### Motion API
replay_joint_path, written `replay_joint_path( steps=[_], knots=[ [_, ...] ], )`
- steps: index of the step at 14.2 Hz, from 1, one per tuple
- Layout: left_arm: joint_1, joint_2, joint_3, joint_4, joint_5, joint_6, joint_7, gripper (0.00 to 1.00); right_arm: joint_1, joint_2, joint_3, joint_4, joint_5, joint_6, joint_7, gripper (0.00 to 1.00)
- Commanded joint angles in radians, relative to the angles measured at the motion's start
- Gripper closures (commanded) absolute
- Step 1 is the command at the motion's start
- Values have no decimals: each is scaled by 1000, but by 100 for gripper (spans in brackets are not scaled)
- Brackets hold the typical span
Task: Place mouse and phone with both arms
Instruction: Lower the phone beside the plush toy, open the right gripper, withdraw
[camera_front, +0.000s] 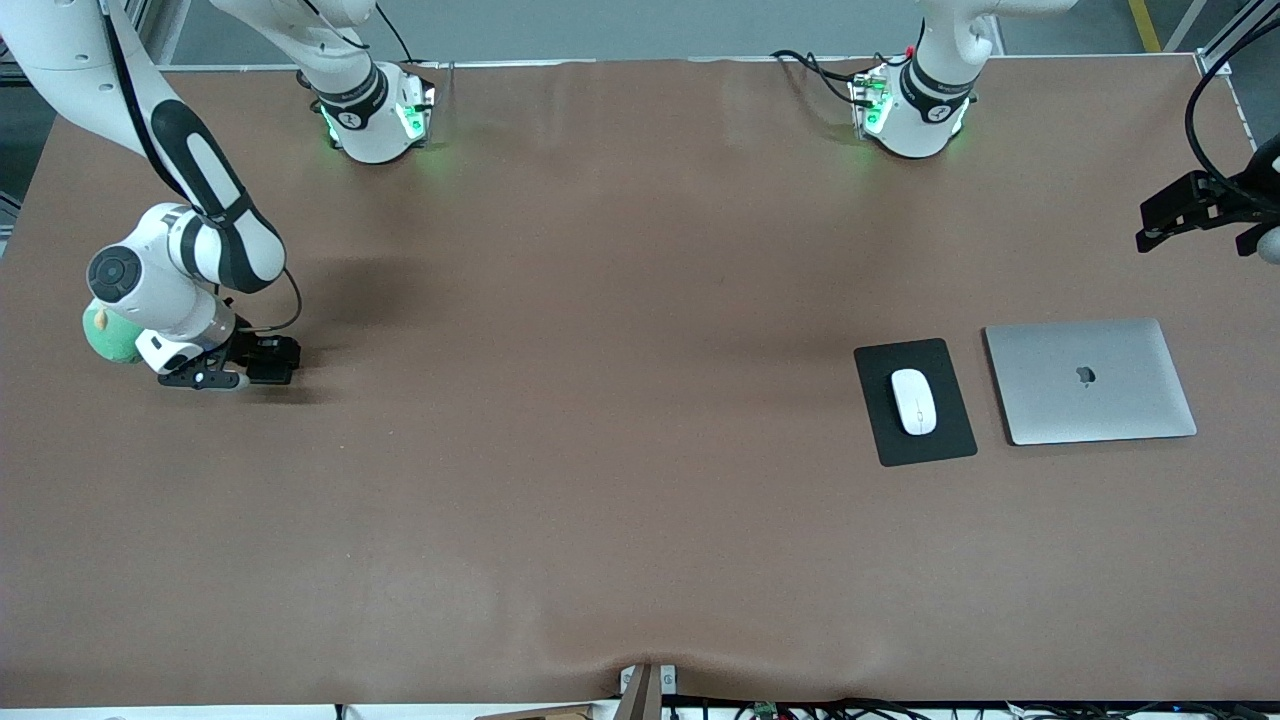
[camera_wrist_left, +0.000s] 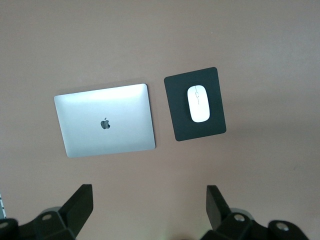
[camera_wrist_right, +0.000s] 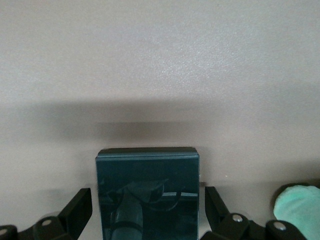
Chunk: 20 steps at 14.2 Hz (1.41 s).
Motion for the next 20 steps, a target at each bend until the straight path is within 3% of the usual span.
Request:
replay_joint_path(
  steps=[1,5,9,20],
  knots=[
    [3,1,3,-1,-12,-4,6,0,-14,-30,14,90,-20,-201,-4,0],
    [4,1,4,-2,-9,-4,3,0,-12,-48,18,258,-20,-470,-4,0],
    [6,0,10,-7,-10,-5,-8,0,31,-113,22,284,-20,-562,4,0],
    [9,-10,6,1,-16,-10,-5,0,90,-222,31,578,-7,-1094,8,0]
  ],
)
